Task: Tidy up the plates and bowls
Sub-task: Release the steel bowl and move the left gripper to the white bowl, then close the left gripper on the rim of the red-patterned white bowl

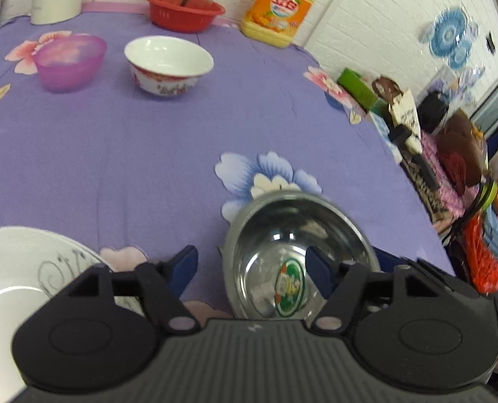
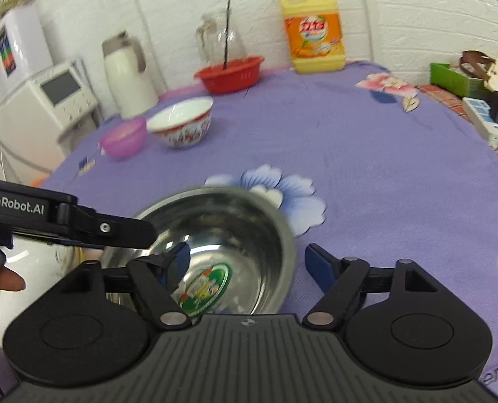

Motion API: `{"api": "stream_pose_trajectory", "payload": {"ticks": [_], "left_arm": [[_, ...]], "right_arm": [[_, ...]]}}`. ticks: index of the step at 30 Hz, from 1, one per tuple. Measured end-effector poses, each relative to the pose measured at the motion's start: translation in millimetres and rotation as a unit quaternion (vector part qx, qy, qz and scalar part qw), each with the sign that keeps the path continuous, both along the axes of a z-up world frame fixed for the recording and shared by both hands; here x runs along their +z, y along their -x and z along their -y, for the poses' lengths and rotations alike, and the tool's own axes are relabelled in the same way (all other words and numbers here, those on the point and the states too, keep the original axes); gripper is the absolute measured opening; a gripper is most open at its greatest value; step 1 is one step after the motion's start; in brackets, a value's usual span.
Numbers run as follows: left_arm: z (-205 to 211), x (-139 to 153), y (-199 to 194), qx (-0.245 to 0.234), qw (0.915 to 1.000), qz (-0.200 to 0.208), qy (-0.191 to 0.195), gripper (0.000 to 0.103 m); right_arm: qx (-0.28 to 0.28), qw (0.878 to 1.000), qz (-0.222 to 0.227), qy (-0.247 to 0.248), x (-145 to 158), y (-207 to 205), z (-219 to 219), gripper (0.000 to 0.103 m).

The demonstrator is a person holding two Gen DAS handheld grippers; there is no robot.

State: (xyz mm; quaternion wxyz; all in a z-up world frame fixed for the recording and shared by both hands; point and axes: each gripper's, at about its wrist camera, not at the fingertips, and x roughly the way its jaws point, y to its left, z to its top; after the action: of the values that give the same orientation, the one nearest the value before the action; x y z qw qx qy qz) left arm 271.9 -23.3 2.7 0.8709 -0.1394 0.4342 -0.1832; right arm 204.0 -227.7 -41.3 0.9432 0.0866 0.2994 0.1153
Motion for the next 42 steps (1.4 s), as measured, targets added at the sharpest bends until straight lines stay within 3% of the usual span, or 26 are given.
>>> {"api": "stream_pose_trajectory", "payload": {"ticks": [5, 14, 20, 23, 27, 34, 38, 42], "left_arm": [[-25.2, 19.2, -9.0, 0.032, 0.9992, 0.016, 0.019, 0.07], [-73.1, 55.5, -40.5, 0.087, 0.9944, 0.055, 0.024, 0.07], [-93.7, 63.6, -74.8, 0.122, 0.9908, 0.053, 0.028, 0.073], [-95.1, 57.3, -95.1, 0.131, 0.9904, 0.041, 0.019, 0.074], [-96.1, 38.4, -122.6, 0.135, 0.9876, 0.019, 0.077, 0.074], [-85.8, 3.9, -174.5, 0.175, 0.9789, -0.032, 0.101, 0.074], [-88.2, -8.1, -196.8, 0.201, 0.9713, -0.049, 0.117, 0.074], [-85.9, -12.1, -206.8, 0.21, 0.9698, -0.048, 0.115, 0.074]], "right_arm": [[-0.015, 1.0, 0.019, 0.004, 15.4, -1.4, 14.0, 0.103], [0.004, 0.999, 0.029, 0.033, 67.0, -54.5, 17.7, 0.103], [0.019, 0.999, -0.029, -0.004, 88.3, -112.3, 3.7, 0.103], [0.039, 0.999, -0.034, -0.007, 86.3, -138.9, -8.7, 0.103], [0.056, 0.996, -0.049, 0.05, 76.3, -182.7, -35.0, 0.103], [0.086, 0.986, -0.075, 0.118, 42.8, -249.6, -66.7, 0.103], [0.089, 0.988, -0.082, 0.094, 34.3, -275.5, -69.8, 0.103], [0.103, 0.986, -0.078, 0.103, 31.0, -286.1, -81.9, 0.103]]}}
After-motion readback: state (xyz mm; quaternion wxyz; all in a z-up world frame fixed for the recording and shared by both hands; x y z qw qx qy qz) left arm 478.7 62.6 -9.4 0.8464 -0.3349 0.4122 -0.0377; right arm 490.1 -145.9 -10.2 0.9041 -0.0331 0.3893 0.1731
